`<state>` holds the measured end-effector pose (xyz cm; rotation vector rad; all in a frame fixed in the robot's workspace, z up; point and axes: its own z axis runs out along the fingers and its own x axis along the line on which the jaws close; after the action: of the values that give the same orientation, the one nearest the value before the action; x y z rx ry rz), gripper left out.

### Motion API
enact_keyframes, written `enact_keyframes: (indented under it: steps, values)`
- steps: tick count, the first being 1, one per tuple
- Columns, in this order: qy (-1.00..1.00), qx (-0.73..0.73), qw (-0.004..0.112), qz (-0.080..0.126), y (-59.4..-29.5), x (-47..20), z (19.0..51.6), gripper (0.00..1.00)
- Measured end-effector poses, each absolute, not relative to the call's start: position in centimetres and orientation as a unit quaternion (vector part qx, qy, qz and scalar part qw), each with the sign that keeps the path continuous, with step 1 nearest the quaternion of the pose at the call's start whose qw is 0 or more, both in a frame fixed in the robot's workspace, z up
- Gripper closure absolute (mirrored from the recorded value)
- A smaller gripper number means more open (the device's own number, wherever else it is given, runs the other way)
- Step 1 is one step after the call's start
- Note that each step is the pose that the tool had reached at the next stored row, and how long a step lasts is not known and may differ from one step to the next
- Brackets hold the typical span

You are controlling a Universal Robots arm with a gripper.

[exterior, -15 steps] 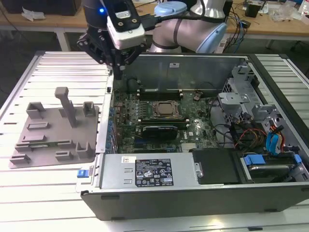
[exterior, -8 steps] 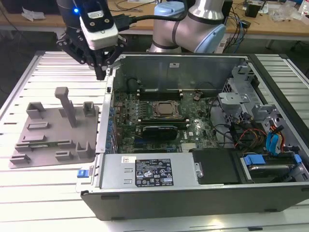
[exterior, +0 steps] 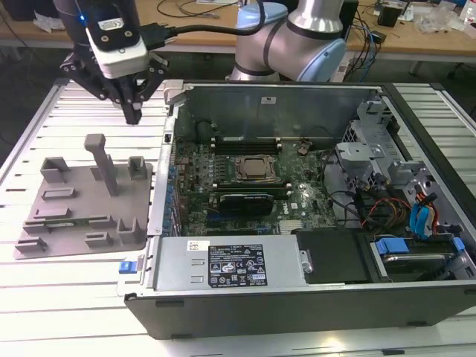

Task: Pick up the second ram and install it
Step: 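Reach for the second ram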

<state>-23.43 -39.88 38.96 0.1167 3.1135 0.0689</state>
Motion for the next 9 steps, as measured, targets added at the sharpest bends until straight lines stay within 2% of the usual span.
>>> enact_keyframes:
  steps: [9]
  values:
    - [0.999,0.037,0.013,0.022,-39.9,-28.7,38.6,0.92]
